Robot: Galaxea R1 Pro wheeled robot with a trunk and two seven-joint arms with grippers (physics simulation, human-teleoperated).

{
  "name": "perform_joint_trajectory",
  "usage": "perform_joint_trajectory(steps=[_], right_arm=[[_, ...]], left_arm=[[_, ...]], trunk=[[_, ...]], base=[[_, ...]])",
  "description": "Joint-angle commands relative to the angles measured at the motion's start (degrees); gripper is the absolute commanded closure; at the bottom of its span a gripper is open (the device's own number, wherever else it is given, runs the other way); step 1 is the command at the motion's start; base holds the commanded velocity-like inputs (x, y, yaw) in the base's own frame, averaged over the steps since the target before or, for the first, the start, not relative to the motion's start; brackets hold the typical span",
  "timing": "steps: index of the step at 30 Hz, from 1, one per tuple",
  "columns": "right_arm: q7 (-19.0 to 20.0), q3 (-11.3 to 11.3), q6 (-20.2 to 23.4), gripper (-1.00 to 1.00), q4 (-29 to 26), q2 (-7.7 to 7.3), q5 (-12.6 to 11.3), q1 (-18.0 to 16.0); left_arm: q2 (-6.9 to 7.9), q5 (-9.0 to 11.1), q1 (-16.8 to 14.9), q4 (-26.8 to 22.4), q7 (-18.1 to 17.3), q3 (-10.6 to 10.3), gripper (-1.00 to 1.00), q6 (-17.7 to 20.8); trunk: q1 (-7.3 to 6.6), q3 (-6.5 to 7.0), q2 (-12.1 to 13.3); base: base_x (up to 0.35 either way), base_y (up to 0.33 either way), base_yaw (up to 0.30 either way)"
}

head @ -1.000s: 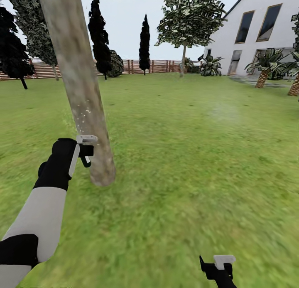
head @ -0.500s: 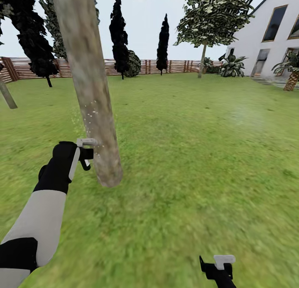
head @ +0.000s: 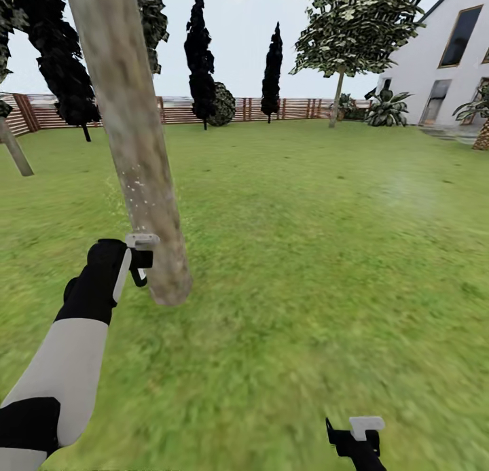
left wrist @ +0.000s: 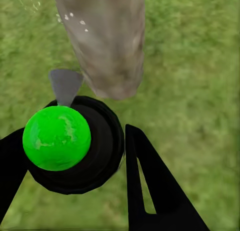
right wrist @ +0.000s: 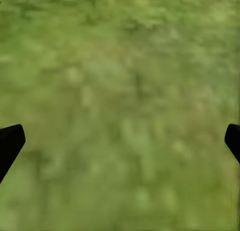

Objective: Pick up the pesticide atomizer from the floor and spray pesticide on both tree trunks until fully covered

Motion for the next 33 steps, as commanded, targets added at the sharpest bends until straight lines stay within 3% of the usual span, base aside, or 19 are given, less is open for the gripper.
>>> perform_joint_trajectory(steps=[1, 9, 24, 33], right_arm=[[0.0, 0.0, -0.02, -1.0, 0.0, 0.0, 0.0, -0.03], [0.0, 0.0, -0.02, -1.0, 0.0, 0.0, 0.0, -0.01], [0.0, 0.0, 0.01, -1.0, 0.0, 0.0, 0.0, -0.02], [0.0, 0.0, 0.02, -1.0, 0.02, 0.0, 0.0, -0.02]], left_arm=[[0.01, -0.01, 0.01, 0.0, 0.0, 0.04, 1.0, 0.0], [-0.04, -0.01, 0.11, 0.0, 0.0, -0.01, 1.0, 0.0], [-0.03, -0.08, 0.11, 0.0, 0.07, 0.06, 1.0, 0.0], [-0.07, -0.1, 0.11, 0.0, 0.08, -0.18, 1.0, 0.0]], trunk=[[0.0, 0.0, 0.0], [0.0, 0.0, 0.0], [0.0, 0.0, 0.0], [0.0, 0.0, 0.0]], base=[[0.126, -0.269, 0.261], [0.175, -0.245, 0.266], [0.128, -0.249, 0.023], [0.09, -0.267, 0.264]])
